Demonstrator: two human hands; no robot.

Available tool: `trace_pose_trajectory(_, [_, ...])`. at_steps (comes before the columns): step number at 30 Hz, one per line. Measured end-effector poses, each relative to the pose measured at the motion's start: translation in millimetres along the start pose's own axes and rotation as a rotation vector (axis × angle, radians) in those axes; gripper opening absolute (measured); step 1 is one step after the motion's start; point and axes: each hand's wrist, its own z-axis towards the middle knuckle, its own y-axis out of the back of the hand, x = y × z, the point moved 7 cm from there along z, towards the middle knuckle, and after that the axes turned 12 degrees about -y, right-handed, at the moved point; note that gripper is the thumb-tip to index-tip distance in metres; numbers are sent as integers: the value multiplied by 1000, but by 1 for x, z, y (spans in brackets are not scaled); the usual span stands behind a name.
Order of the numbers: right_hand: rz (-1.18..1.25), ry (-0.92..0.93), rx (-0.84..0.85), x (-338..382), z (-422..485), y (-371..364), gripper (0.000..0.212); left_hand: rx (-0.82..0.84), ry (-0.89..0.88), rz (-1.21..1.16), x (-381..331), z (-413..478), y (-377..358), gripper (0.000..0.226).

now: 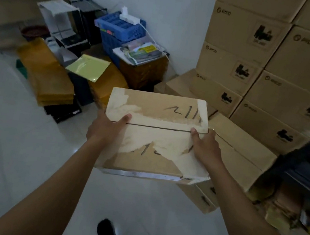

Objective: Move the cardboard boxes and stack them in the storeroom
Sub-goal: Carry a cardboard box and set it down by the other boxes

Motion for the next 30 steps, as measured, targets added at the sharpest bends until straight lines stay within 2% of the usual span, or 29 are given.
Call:
trace_pose_trajectory(5, [97,-75,-70,58,64,-46,72,27,-90,-39,-6,128,-4,79])
trace_pose_trajectory(8, [177,-146,-102,81,93,-65,68,117,-118,-121,-11,193,-19,92])
trace_pose_trajectory(13, [259,-253,-181,88,146,-77,65,308,-226,-46,-37,275,-64,70])
trace_pose_trajectory(16, [325,-329,-195,79,182,-80,59,411,-269,-55,-48,321,-103,80])
trace_pose_trajectory(20, [390,-433,-207,59,226,-80,54,503,-294,-24,-64,359,-164,69])
trace_pose_trajectory(26, [352,-572,-302,29,268,-70,55,656,-282,-13,-73,388,-255,76])
trace_pose_trajectory(30, [285,-607,-329,21,279,-66,60,682,-270,-31,-71,394,-285,74])
